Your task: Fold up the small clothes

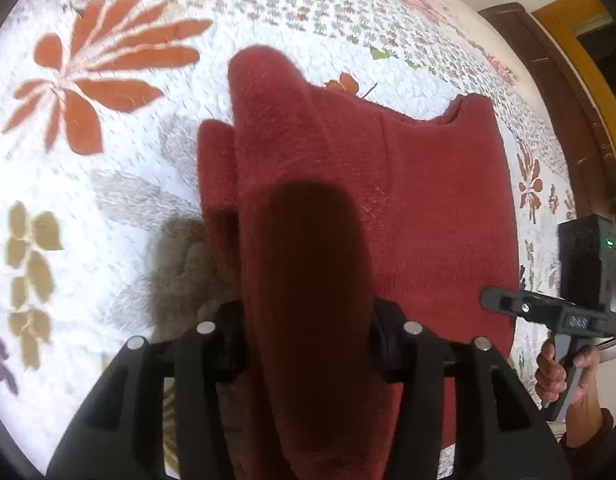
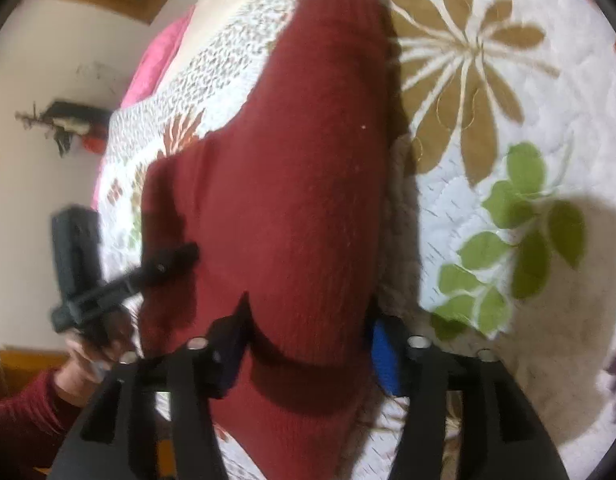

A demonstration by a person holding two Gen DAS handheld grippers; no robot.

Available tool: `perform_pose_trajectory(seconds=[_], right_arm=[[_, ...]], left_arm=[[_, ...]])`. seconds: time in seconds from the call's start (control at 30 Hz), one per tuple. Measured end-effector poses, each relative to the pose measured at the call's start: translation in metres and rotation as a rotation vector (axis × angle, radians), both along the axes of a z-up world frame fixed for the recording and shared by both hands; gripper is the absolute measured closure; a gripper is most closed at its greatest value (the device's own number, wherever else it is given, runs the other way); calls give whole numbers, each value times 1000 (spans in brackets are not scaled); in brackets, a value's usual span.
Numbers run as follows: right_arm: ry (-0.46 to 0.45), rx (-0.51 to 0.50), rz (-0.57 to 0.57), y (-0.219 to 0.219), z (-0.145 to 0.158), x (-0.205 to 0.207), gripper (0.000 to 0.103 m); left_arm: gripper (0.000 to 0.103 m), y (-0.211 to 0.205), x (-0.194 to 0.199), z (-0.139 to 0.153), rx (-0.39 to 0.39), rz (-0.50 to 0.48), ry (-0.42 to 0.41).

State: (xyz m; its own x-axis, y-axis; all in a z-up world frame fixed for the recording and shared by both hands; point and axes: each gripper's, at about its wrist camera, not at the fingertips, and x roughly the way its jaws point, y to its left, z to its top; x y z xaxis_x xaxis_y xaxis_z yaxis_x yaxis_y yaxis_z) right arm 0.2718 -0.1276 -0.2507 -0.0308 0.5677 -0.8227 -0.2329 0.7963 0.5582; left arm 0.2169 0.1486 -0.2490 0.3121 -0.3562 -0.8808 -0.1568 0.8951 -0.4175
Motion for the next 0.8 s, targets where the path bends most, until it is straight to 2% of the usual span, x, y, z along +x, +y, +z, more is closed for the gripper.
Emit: perform_pose_trajectory(seconds=[0.03, 0.1, 0.13, 0.23, 0.37, 0.43, 0.47, 0.53, 0.57, 0.63, 0.73, 0.8], right_arm=[[-13, -21, 10, -2, 5, -5, 27], [-33, -6, 28, -9, 17, -21, 25], [-27, 4, 34, -11, 20, -30, 23], [-9, -25, 43, -19, 19, -64, 23], [60, -14, 0, -22, 1, -89, 26], [85, 10, -28, -24, -8, -95, 36], [85, 15, -35, -23, -10, -96, 41], [105, 58, -40, -21, -14, -97, 74], [127, 91, -53, -24, -15, -98, 75], [100, 80, -42, -20, -7, -101, 81], [42, 16, -18, -20, 6, -109, 83], [18, -67, -6, -13, 3, -112, 83]], left_arm=[[49, 5, -9, 10, 30, -4, -2], [46, 9, -21, 23, 56, -8, -14], [40, 9, -35, 32, 56, -10, -18], [38, 2, -64, 40, 63, -10, -10], [38, -16, -92, 33, 157, -38, 3], [38, -17, -98, 24, 175, -29, 25], [42, -18, -100, 18, 193, -24, 38], [43, -16, -101, 10, 191, -11, 48], [45, -14, -101, 8, 180, 5, 53], [45, -9, -102, 8, 168, 29, 55], [45, -10, -106, 9, 197, 16, 46], [43, -10, -111, 5, 205, 9, 49]])
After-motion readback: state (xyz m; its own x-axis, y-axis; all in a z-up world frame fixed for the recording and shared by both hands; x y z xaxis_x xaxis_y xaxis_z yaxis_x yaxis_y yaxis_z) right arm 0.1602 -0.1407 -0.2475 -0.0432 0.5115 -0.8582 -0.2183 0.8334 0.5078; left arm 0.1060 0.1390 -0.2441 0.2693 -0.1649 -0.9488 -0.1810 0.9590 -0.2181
